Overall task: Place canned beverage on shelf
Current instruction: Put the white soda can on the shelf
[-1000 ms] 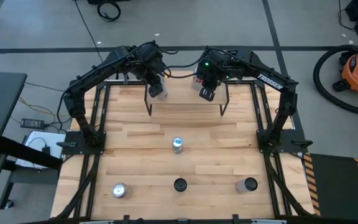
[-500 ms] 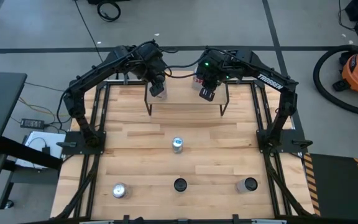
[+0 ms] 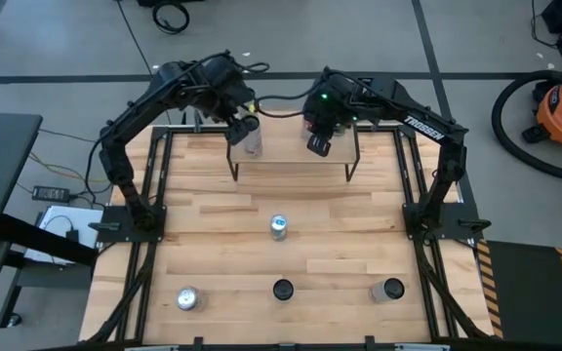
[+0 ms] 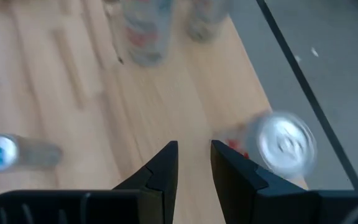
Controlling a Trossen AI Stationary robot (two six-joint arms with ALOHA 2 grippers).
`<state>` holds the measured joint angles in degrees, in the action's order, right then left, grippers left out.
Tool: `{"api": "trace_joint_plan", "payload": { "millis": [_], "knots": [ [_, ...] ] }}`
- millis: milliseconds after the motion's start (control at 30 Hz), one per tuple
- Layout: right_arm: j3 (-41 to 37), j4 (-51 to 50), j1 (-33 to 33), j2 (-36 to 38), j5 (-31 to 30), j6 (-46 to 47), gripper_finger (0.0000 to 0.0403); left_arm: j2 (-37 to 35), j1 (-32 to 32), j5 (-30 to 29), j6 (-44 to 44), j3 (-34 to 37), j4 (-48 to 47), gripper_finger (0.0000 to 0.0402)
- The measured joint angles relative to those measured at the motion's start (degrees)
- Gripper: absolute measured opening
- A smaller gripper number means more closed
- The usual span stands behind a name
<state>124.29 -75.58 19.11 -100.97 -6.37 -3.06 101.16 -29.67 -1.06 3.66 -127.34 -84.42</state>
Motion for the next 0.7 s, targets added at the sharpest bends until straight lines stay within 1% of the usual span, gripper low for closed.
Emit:
{"api": "trace_joint_plan", "payload": {
  "millis": [133, 267, 467, 600, 700],
  "knots": [
    [0.0, 5.0, 0.0, 0.0, 4.0, -1.5, 0.0103, 0.0, 0.0, 0.0, -0.3, -2.3, -2.7, 0.0313],
    [0.0, 8.3, 0.0, 0.0, 6.0, -1.2, 0.0103, 0.0, 0.0, 0.0, -1.0, -4.4, -5.3, 0.0313],
    [0.0, 8.7, 0.0, 0.0, 6.1, 0.4, 0.0103, -0.7, 0.0, -0.2, -1.0, -4.9, -5.6, 0.0313],
    [0.0, 8.7, 0.0, 0.0, 6.1, 3.7, 0.0103, -0.9, -0.1, -0.3, -1.1, -4.9, -5.6, 0.0313],
    [0.0, 7.3, 0.0, -0.1, 5.7, 3.2, 0.0103, -0.9, 0.0, -0.3, -1.7, -4.9, -5.6, 0.0313]
  ]
}}
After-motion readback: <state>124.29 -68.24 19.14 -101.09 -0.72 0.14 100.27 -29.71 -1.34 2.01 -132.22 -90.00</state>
